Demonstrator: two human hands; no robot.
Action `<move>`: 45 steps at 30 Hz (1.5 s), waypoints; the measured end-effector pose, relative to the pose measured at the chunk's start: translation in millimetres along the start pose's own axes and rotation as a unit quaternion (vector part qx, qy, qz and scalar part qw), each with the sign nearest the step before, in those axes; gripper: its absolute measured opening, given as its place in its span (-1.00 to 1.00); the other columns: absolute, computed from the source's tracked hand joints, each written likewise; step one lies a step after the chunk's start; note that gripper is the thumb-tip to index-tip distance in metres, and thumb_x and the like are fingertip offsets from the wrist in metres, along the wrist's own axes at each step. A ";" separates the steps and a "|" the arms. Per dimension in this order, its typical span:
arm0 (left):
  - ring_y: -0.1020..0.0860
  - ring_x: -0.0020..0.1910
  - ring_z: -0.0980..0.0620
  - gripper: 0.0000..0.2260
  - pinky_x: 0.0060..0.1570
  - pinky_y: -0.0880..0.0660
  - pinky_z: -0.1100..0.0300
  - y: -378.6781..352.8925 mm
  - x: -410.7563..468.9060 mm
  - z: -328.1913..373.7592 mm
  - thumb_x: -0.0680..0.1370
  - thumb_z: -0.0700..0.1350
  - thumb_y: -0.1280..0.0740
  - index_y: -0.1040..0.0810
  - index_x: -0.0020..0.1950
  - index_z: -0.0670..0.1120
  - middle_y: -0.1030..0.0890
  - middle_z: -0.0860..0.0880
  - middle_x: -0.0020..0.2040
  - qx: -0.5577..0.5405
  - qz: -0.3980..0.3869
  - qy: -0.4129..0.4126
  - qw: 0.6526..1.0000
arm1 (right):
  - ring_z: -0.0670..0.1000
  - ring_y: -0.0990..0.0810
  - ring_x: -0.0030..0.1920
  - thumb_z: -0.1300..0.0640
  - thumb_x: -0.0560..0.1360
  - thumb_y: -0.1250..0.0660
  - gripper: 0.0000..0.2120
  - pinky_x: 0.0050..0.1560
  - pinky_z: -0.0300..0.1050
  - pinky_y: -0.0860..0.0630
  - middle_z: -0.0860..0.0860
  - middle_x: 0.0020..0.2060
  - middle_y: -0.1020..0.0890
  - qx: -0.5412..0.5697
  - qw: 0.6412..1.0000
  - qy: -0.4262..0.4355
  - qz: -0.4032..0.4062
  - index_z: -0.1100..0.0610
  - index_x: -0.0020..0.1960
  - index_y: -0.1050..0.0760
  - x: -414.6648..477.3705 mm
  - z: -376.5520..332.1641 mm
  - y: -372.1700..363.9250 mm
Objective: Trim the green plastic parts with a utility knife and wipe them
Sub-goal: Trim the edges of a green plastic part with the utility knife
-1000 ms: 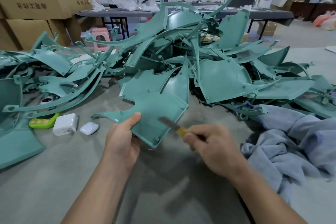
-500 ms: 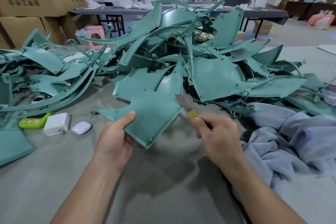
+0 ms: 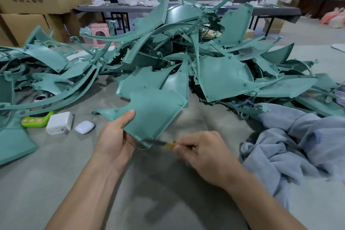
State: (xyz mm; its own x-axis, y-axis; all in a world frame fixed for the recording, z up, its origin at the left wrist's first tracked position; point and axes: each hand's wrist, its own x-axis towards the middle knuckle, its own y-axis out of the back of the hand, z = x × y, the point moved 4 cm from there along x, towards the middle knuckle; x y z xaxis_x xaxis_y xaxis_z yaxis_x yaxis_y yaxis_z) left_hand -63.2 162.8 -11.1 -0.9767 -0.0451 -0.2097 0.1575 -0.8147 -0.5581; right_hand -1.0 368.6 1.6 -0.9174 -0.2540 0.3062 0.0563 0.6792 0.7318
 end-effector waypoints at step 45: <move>-0.73 0.02 -0.07 -0.83 -0.17 -0.66 0.15 -15.5 -16.6 -11.4 0.51 -0.16 -0.38 -0.77 -0.01 -0.05 -0.74 -0.11 0.07 0.119 -0.070 -0.034 0.990 | 0.02 -0.73 -0.11 0.11 0.39 -0.41 -0.80 -0.08 -0.04 -0.70 0.13 -0.12 -0.74 0.582 0.777 -0.240 0.029 0.23 -0.21 -0.72 8.1 16.1 16.0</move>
State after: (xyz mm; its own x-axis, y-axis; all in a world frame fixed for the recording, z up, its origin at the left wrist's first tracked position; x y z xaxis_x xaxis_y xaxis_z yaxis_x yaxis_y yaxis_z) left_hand -47.7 182.8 -8.1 -0.9953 0.0466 -0.0847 -0.0120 -0.9286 -0.3710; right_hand -13.8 388.6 6.0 -0.9835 -0.1041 -0.1477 -0.0359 0.9136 -0.4051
